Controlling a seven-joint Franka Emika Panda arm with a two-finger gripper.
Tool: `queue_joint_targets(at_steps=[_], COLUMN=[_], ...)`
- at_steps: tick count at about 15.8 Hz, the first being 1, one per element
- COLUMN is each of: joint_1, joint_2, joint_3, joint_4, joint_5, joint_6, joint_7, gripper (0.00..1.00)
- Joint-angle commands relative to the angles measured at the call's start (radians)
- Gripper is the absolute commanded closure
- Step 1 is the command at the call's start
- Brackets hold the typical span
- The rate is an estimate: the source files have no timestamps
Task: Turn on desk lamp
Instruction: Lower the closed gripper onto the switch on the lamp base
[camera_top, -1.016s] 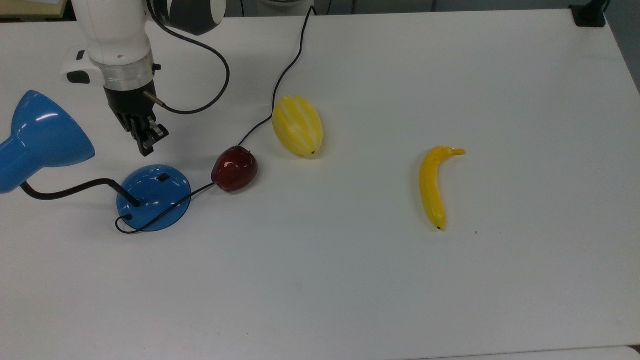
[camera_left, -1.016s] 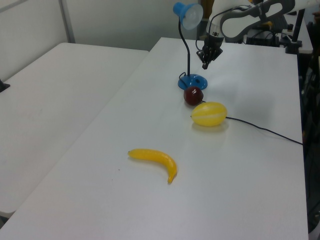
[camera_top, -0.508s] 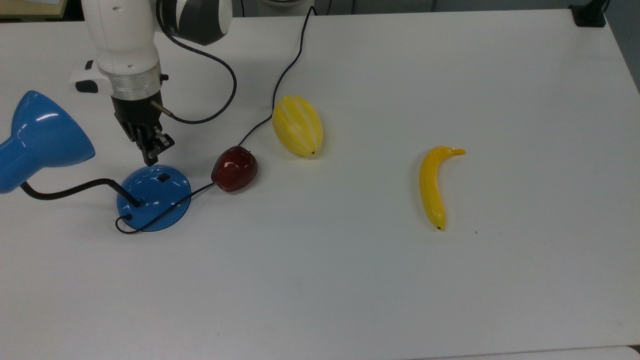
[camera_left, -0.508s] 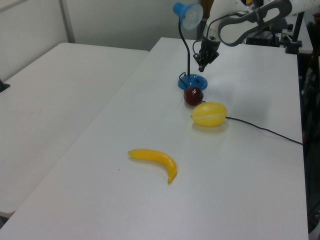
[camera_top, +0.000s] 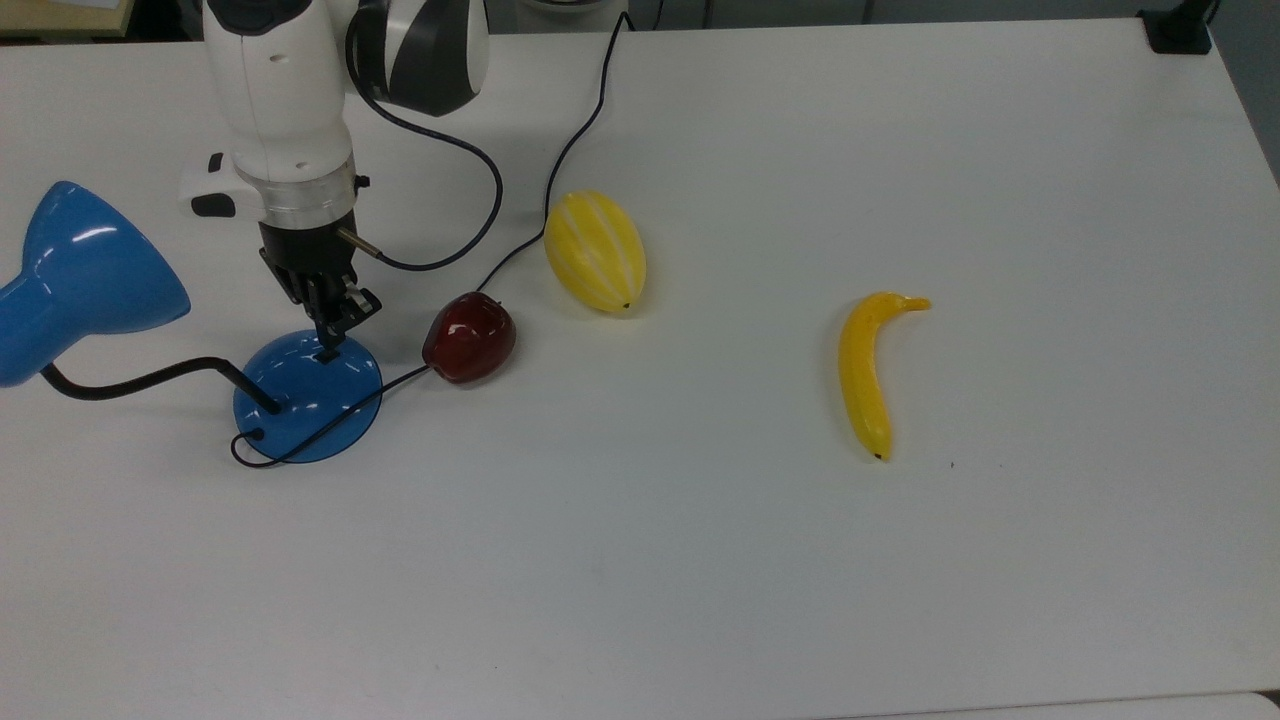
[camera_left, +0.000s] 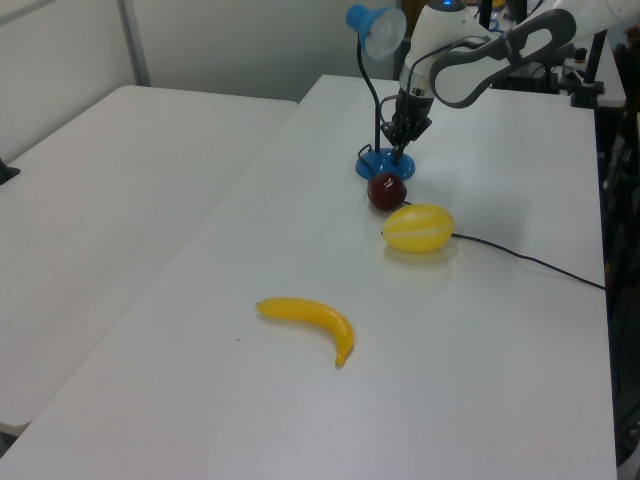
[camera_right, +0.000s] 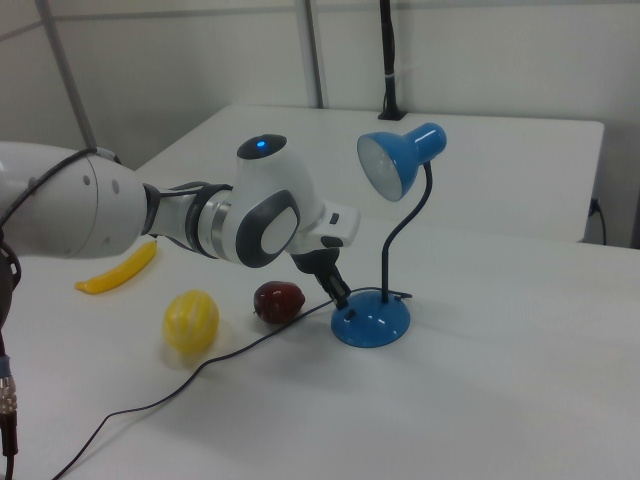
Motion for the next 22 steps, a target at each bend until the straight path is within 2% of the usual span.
queue_joint_targets(at_steps=[1, 22], joint_1=[0.006, 0.005], joint_2=[0.021, 0.064], joint_3=[-0.008, -0.009], joint_4=[0.031, 0.047], joint_5=[-0.028, -0.029], joint_6=[0.045, 0.047], joint_7=[0.027, 0.029], gripper=[1.0, 1.0])
